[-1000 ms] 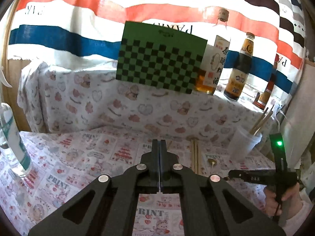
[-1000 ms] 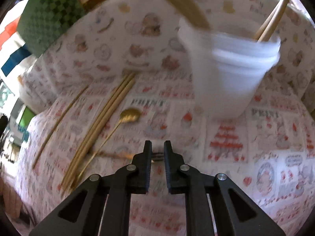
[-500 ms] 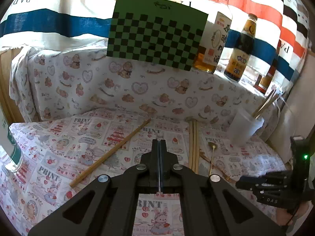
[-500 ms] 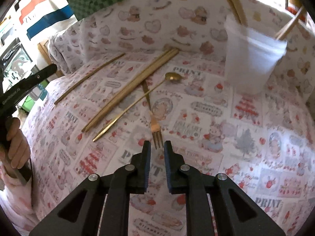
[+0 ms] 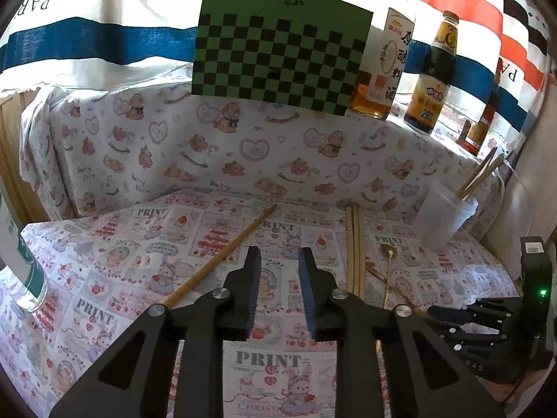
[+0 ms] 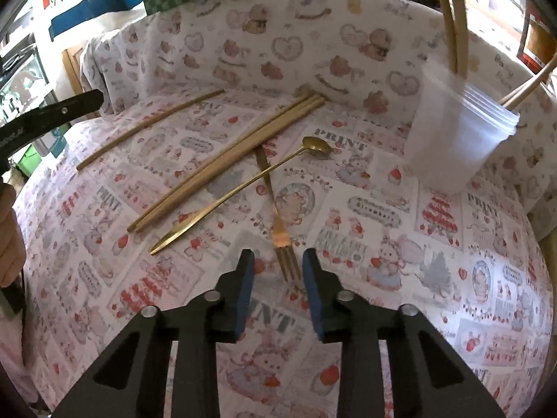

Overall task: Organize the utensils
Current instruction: 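Lower the right tool onto the gold fork and close on it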

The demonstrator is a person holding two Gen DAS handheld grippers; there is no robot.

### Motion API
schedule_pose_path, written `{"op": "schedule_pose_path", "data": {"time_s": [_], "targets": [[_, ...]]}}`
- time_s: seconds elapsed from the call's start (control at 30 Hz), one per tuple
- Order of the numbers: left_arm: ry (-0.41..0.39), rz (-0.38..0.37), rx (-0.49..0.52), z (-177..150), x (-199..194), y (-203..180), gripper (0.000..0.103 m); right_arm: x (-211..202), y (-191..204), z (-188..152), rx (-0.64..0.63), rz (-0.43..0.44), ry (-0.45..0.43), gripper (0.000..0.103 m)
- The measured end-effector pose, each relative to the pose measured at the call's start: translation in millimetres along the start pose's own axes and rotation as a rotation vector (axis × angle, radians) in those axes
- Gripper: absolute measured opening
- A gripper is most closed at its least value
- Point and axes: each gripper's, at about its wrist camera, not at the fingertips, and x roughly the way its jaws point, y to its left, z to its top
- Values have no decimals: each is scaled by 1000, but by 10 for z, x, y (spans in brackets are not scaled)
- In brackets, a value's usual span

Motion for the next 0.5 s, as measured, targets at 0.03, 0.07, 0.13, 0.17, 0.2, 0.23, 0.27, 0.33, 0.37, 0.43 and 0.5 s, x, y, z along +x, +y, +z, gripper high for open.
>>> {"op": "schedule_pose_path", "data": {"time_s": [0.03,0.07,0.13,0.17,0.2,0.23,0.27,0.33,0.37,0.43,0.5], "targets": [[7,-15,2,-1,11,-1,27,-10,-2,-13,3,4,-5,12],[14,-19,3,-7,27,-4,27,-17,-10,-29,1,-2,-13,12],[23,-4,11,-17,60,-8,27,-27,-21,-52,-1,-14,-33,11],[23,2,15,-16,68,-5,27,-36,-27,-60,4,-37,-37,11],[23,6,18,-12,70,6,30,-52,-37,-66,11,-60,-41,11],[23,7,21,-7,64,24,34,-84,-54,-70,21,-70,-51,11],[23,11,24,-8,51,47,35,-127,-75,-74,33,-72,-62,11],[29,28,43,-47,-5,113,35,-286,-142,-80,73,-67,-99,11],[40,25,70,-85,-29,145,35,-352,-164,-83,86,-66,-116,11],[68,61,122,-164,-51,217,35,-568,-244,-112,120,-68,-173,11],[92,102,157,-237,-59,299,35,-730,-311,-162,145,-61,-219,11]]}}
